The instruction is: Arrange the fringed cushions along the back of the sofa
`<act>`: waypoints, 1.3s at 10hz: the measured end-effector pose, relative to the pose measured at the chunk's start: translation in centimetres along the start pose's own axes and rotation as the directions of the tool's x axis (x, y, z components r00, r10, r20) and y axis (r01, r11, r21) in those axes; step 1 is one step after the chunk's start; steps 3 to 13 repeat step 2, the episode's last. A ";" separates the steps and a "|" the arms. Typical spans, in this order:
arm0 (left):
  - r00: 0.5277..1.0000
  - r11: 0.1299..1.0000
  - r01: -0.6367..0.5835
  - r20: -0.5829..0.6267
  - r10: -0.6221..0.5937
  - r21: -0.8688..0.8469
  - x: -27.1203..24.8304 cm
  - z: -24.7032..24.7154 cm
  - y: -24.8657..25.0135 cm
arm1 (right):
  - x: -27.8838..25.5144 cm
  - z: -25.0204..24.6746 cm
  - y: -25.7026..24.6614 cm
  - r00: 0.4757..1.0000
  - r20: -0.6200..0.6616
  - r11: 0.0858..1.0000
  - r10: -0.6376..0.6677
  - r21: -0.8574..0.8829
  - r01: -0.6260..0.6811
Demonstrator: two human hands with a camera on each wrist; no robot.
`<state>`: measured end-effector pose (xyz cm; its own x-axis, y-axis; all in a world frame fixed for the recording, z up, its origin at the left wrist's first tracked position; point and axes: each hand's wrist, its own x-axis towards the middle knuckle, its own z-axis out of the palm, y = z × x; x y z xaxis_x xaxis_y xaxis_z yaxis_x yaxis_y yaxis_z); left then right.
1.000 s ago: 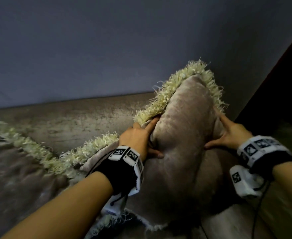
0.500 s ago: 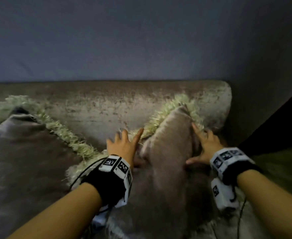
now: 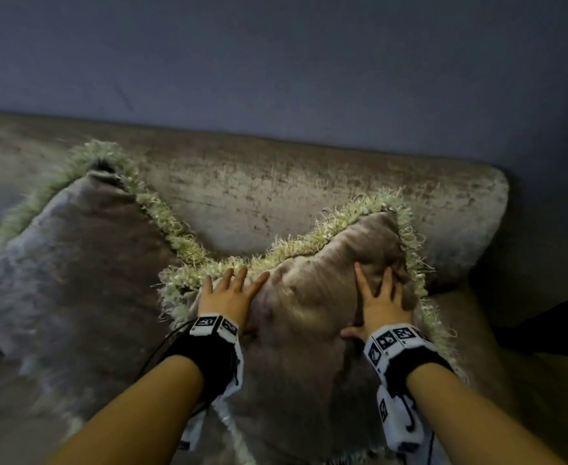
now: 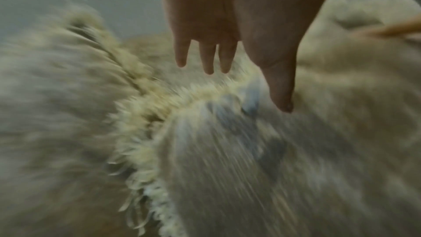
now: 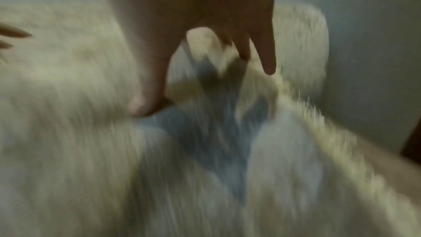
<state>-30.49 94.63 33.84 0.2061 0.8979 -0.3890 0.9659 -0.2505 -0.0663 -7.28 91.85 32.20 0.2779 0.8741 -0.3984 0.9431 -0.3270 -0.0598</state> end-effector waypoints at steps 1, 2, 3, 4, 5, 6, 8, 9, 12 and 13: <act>0.995 0.999 0.040 -0.093 -0.039 0.010 -3.4 -3.2 -1.9 | -2.1 -4.0 -0.6 1.000 -0.012 1.000 -0.017 -0.002 0.017; 0.983 0.996 0.058 -0.179 -0.046 0.062 -7.1 -7.2 -3.7 | -4.7 -7.5 -2.3 0.988 -0.109 0.994 -0.108 -0.023 0.107; 0.983 0.996 0.058 -0.179 -0.046 0.062 -7.1 -7.2 -3.7 | -4.7 -7.5 -2.3 0.988 -0.109 0.994 -0.108 -0.023 0.107; 0.983 0.996 0.058 -0.179 -0.046 0.062 -7.1 -7.2 -3.7 | -4.7 -7.5 -2.3 0.988 -0.109 0.994 -0.108 -0.023 0.107; 0.983 0.996 0.058 -0.179 -0.046 0.062 -7.1 -7.2 -3.7 | -4.7 -7.5 -2.3 0.988 -0.109 0.994 -0.108 -0.023 0.107; 0.983 0.996 0.058 -0.179 -0.046 0.062 -7.1 -7.2 -3.7 | -4.7 -7.5 -2.3 0.988 -0.109 0.994 -0.108 -0.023 0.107; 0.983 0.996 0.058 -0.179 -0.046 0.062 -7.1 -7.2 -3.7 | -4.7 -7.5 -2.3 0.988 -0.109 0.994 -0.108 -0.023 0.107; 0.983 0.996 0.058 -0.179 -0.046 0.062 -7.1 -7.2 -3.7 | -4.7 -7.5 -2.3 0.988 -0.109 0.994 -0.108 -0.023 0.107; 0.983 0.996 0.058 -0.179 -0.046 0.062 -7.1 -7.2 -3.7 | -4.7 -7.5 -2.3 0.988 -0.109 0.994 -0.108 -0.023 0.107; 0.983 0.996 0.058 -0.179 -0.046 0.062 -7.1 -7.2 -3.7 | -4.7 -7.5 -2.3 0.988 -0.109 0.994 -0.108 -0.023 0.107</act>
